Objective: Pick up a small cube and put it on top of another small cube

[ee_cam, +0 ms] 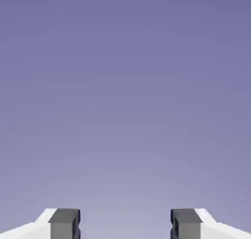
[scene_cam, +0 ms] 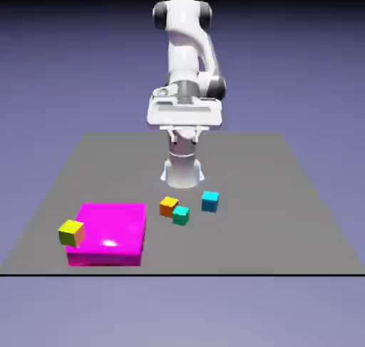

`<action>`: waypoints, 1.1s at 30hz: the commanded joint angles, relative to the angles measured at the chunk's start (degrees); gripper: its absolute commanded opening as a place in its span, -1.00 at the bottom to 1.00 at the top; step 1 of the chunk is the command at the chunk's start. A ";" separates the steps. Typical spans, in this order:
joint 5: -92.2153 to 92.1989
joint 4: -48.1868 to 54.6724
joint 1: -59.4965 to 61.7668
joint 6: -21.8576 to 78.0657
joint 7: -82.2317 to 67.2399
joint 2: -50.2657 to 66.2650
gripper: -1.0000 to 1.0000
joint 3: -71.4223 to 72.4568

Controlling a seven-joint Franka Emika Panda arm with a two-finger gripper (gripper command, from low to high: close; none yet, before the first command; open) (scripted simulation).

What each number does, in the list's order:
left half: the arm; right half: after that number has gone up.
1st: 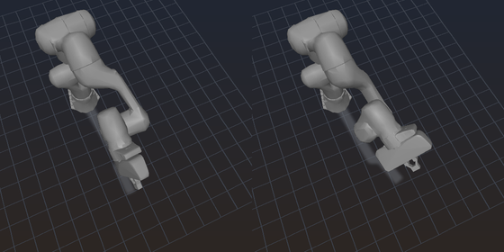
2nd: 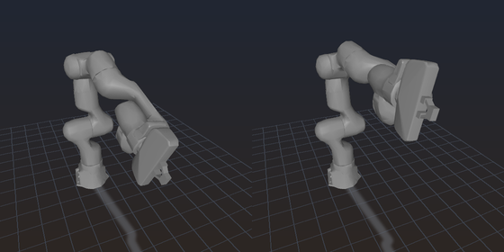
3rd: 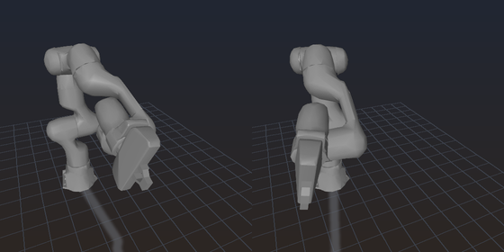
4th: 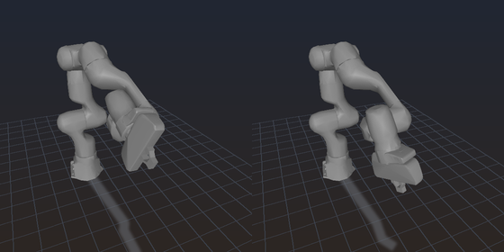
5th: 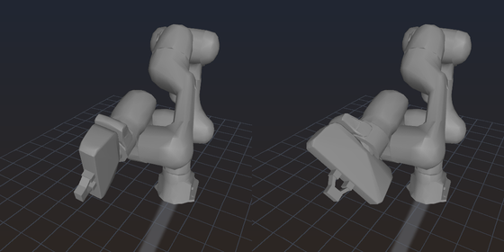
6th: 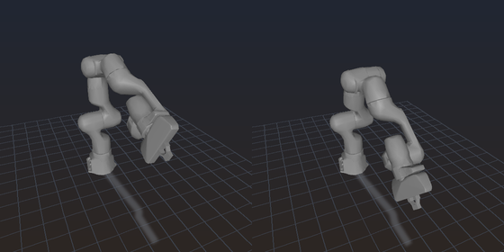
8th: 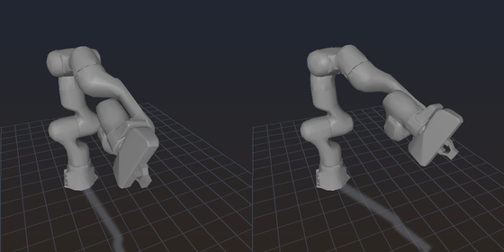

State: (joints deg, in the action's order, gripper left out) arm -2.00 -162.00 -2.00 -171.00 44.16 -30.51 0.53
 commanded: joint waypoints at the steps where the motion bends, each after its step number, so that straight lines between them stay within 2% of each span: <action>1: -1.66 -0.83 -1.09 2.50 1.42 1.79 0.00 0.44; 12: -19.23 -9.62 -12.62 28.86 16.40 20.67 0.00 5.14; 22: -31.94 -8.64 -10.71 12.48 7.42 38.41 0.00 12.40; 23: -31.94 -8.64 -10.71 12.48 7.42 38.41 -1.00 12.40; 33: -19.23 -9.62 -12.62 28.86 16.40 20.67 -1.00 5.14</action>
State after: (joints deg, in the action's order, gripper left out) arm -21.35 -171.63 -14.63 -142.16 60.48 -9.84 5.67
